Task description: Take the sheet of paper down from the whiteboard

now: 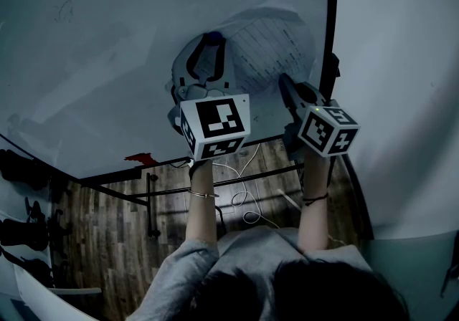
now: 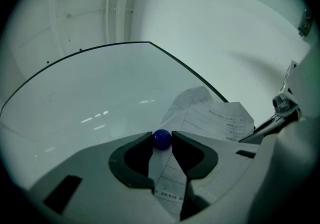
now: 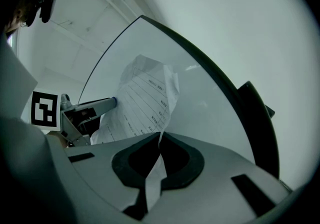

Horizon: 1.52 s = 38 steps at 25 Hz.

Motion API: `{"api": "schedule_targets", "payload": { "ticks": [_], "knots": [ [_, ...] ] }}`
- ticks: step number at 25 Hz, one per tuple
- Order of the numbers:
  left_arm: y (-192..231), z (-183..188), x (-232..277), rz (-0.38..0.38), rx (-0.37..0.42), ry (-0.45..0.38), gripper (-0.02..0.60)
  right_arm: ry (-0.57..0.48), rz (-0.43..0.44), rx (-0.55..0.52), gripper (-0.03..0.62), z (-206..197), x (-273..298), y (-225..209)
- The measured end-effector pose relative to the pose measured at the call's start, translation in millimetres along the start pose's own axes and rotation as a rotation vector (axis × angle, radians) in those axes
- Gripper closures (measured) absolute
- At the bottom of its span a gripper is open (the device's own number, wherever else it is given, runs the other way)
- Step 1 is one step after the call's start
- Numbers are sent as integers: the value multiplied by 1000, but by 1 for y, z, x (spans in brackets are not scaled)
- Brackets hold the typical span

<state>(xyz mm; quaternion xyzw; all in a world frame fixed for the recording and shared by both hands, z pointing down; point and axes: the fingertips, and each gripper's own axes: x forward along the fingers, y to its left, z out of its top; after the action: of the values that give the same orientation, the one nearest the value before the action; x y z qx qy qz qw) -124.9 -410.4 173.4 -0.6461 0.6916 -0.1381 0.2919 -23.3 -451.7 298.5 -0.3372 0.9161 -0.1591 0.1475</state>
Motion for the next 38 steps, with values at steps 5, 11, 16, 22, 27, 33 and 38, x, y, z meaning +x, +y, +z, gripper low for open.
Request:
{"api": "schedule_targets", "payload": {
  "ticks": [5,11,16,22,27,33,38],
  "knots": [
    [-1,2,-1,-4,-1,-4,457,-1,-1,21,593,-2,0,-1],
    [0,2,-1,0,-4,-8,457,7,-15,33,594,-9,2,-4],
    [3,2,-1,0,-10,-13,457,9,-23,41,593,-11,3,-7],
    [3,1,-1,-1,-13,-16,457,16,-74,49,594,-15,-4,-24],
    [8,0,3,3,-20,-17,457,2,-78,45,594,-10,-2,-23],
    [5,3,-3,-29,-80,-38,457,-13,-85,36,594,-7,-11,-25],
    [5,3,-9,-52,-148,-52,457,-16,-81,10,593,-4,-18,-26]
  ]
}}
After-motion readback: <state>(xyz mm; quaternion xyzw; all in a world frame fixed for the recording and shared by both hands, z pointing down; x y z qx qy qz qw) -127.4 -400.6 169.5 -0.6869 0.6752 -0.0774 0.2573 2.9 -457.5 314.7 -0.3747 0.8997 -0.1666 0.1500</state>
